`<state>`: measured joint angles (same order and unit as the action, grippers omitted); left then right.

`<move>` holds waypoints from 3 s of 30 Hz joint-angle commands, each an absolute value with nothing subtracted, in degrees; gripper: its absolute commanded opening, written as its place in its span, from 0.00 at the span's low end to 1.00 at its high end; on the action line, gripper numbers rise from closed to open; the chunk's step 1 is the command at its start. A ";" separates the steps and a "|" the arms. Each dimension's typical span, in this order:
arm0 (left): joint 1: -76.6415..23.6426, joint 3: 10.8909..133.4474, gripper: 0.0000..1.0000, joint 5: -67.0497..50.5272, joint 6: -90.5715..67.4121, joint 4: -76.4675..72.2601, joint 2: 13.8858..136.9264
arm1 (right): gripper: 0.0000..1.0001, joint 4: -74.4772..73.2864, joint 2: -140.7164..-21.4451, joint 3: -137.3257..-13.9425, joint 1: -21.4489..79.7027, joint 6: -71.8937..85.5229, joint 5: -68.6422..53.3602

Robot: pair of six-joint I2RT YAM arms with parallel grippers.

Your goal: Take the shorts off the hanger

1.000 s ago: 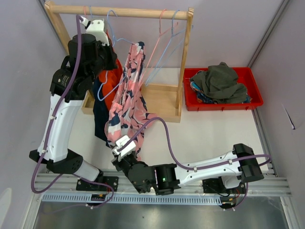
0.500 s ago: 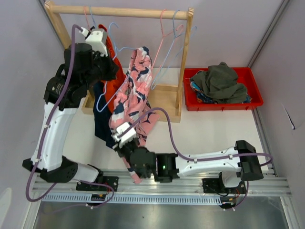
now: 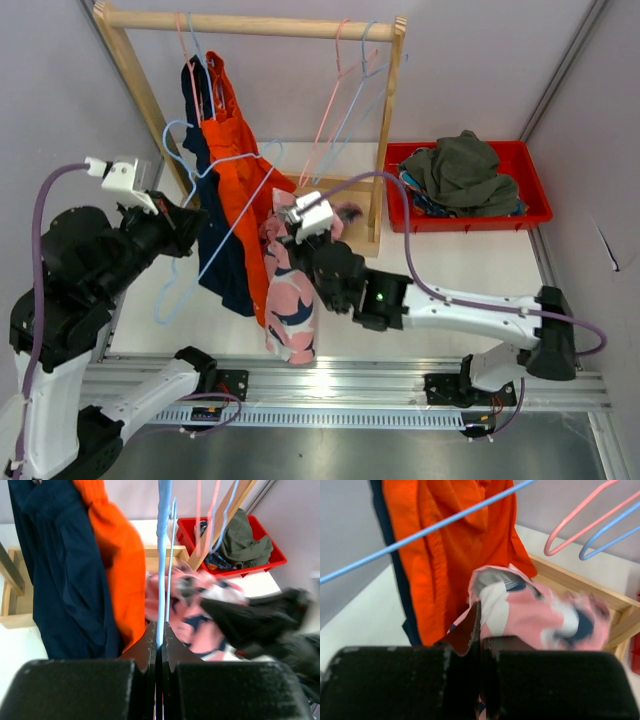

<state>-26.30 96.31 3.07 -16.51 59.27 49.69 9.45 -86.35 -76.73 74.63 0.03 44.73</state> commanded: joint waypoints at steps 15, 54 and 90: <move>-26.63 65.66 0.00 5.37 -18.99 44.57 43.33 | 0.00 -0.70 -49.40 -69.33 75.17 -11.85 66.83; -26.72 96.23 0.00 9.14 -14.94 42.19 69.15 | 0.00 13.71 -94.65 -68.67 5.36 20.56 15.65; -29.79 134.30 0.56 9.83 -12.67 43.76 95.02 | 1.00 3.79 -61.97 -40.87 15.72 25.93 5.18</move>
<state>-29.52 133.32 6.35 -14.44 43.72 102.06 5.32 -64.42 -41.12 14.02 25.89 3.44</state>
